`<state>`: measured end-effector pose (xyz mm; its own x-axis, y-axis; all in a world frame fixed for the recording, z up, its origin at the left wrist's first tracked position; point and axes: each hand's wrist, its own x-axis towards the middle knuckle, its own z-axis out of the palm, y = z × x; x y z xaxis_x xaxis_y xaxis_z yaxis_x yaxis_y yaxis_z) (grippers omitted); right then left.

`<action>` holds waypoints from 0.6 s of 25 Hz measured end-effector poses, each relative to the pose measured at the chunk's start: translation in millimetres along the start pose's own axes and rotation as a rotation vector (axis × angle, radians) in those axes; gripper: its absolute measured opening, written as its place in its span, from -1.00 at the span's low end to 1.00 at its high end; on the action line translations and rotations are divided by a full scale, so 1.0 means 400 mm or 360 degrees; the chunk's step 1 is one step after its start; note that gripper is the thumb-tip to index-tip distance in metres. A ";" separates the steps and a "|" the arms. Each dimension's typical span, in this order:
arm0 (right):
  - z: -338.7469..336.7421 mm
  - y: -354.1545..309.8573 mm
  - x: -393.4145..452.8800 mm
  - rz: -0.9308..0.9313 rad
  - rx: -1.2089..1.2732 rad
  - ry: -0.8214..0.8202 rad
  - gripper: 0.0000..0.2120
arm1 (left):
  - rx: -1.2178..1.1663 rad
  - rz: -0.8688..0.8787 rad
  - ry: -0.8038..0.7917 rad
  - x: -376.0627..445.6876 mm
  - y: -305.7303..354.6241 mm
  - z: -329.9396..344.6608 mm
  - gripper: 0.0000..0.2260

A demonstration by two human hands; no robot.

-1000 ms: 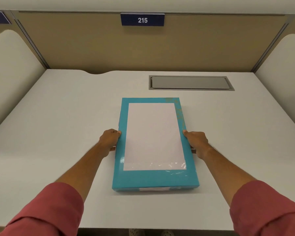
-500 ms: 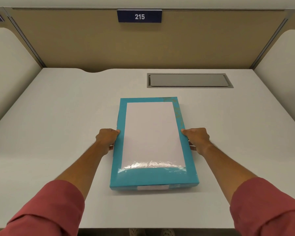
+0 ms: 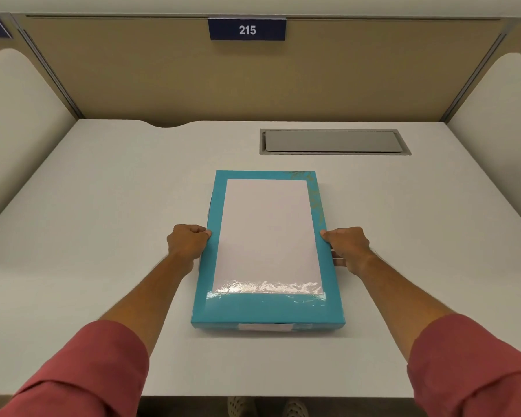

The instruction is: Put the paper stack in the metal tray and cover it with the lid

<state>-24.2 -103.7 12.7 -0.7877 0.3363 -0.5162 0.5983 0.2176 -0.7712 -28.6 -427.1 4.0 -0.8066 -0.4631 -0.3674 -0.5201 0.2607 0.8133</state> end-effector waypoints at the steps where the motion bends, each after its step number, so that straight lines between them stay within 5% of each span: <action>1: 0.001 -0.003 -0.005 -0.0002 -0.0018 0.0008 -0.69 | 0.0011 -0.0006 0.0003 -0.002 0.002 0.000 -0.82; 10: 0.003 -0.003 -0.016 -0.0062 -0.0100 0.0041 -0.67 | 0.0189 0.0093 -0.0020 0.000 -0.003 -0.004 -0.76; 15: 0.006 -0.019 -0.051 -0.0378 -0.0607 0.0317 -0.51 | 0.0580 0.0461 0.0049 -0.042 0.036 -0.005 -0.63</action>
<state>-13.0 -114.5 28.1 -0.8878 0.3971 -0.2327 0.4459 0.6169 -0.6485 -21.8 -417.1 22.7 -0.9273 -0.3506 -0.1308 -0.3440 0.6611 0.6668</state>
